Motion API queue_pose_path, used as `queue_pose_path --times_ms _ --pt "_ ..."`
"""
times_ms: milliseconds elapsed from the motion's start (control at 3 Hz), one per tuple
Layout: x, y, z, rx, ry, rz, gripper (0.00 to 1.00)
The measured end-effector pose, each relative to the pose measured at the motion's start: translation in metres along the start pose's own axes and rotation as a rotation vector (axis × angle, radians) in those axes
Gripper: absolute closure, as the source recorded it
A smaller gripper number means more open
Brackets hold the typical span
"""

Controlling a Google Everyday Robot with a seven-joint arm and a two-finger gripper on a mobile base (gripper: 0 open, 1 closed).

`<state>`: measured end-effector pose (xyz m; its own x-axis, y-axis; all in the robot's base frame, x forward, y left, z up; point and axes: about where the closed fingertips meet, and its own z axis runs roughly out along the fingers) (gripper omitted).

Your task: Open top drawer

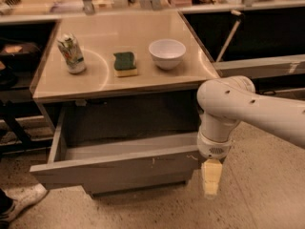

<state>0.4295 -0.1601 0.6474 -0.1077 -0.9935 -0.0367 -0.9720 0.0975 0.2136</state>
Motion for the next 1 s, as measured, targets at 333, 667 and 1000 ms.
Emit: queue_pose_path --times_ms 333,667,1000 --pt "0.0 -0.001 0.0 0.0 0.0 0.0 0.0" --pt "0.017 0.037 0.0 -0.026 0.018 0.04 0.0" --pt "0.017 0.037 -0.003 -0.026 0.018 0.04 0.0"
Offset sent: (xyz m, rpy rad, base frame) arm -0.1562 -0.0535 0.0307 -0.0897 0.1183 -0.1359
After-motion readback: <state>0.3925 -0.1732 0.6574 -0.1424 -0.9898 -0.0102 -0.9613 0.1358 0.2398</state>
